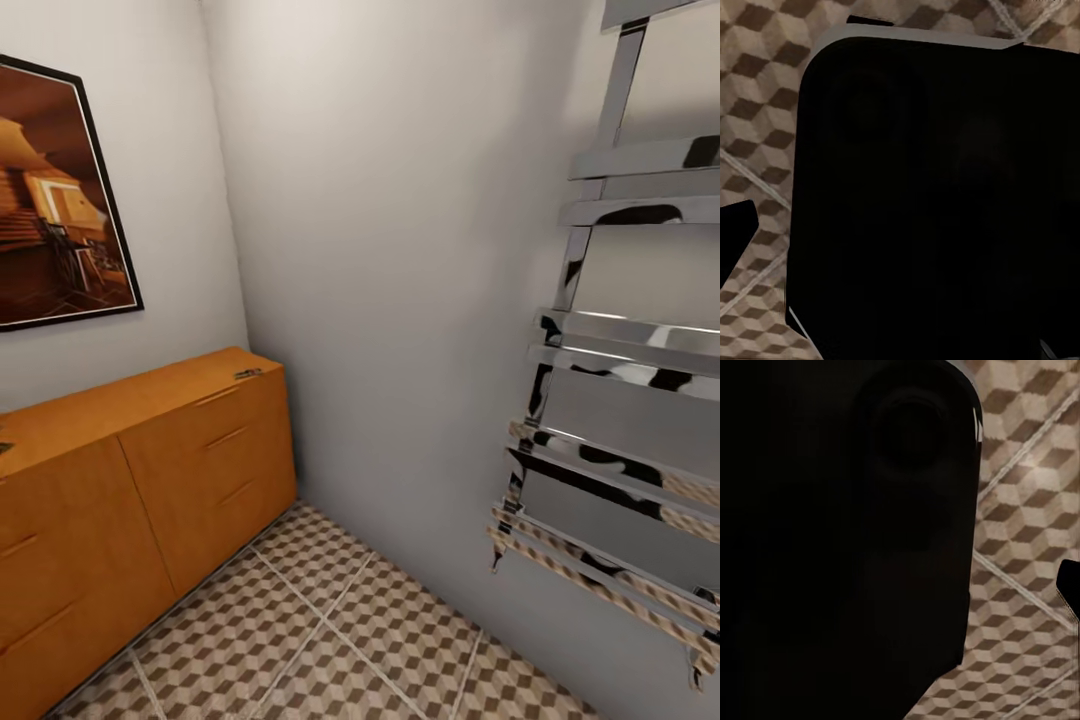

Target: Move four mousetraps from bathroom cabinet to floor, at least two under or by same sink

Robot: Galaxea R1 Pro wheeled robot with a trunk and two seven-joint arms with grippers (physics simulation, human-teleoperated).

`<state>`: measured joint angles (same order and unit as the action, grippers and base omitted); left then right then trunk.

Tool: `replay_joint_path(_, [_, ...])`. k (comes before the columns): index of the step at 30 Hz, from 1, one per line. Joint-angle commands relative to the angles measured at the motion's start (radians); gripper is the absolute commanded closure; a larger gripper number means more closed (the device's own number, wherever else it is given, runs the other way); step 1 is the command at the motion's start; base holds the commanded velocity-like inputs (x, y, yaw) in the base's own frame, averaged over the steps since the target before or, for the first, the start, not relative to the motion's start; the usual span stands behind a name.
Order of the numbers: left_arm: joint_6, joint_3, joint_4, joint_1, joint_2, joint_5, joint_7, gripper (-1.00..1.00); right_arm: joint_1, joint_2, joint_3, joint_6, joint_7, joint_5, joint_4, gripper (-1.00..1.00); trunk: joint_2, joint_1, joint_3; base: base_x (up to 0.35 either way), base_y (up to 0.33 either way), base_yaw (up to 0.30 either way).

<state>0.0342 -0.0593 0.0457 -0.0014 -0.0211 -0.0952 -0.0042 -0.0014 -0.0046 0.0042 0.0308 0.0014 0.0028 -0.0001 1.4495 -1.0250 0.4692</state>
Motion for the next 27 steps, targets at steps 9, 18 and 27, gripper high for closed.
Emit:
replay_joint_path(9, [0.003, -0.005, 0.001, 0.0, 0.0, -0.008, 0.0, -1.0, 0.0, 0.0, 0.0, 0.003, 0.0, 0.0, 0.0, -1.0, 0.0, 0.0, 0.001, 0.0, 0.0, 0.274])
replay_joint_path(18, [0.007, -0.005, 0.002, 0.0, 0.0, -0.008, 0.0, -1.0, 0.0, 0.0, 0.0, 0.003, 0.0, 0.0, 0.0, -1.0, 0.0, 0.0, 0.001, 0.0, 0.0, 0.274])
replay_joint_path(27, [0.007, -0.005, 0.002, 0.0, 0.0, -0.008, 0.0, -1.0, 0.0, 0.0, 0.0, 0.003, 0.0, 0.0, 0.0, -1.0, 0.0, 0.0, 0.001, 0.0, 0.0, 0.274])
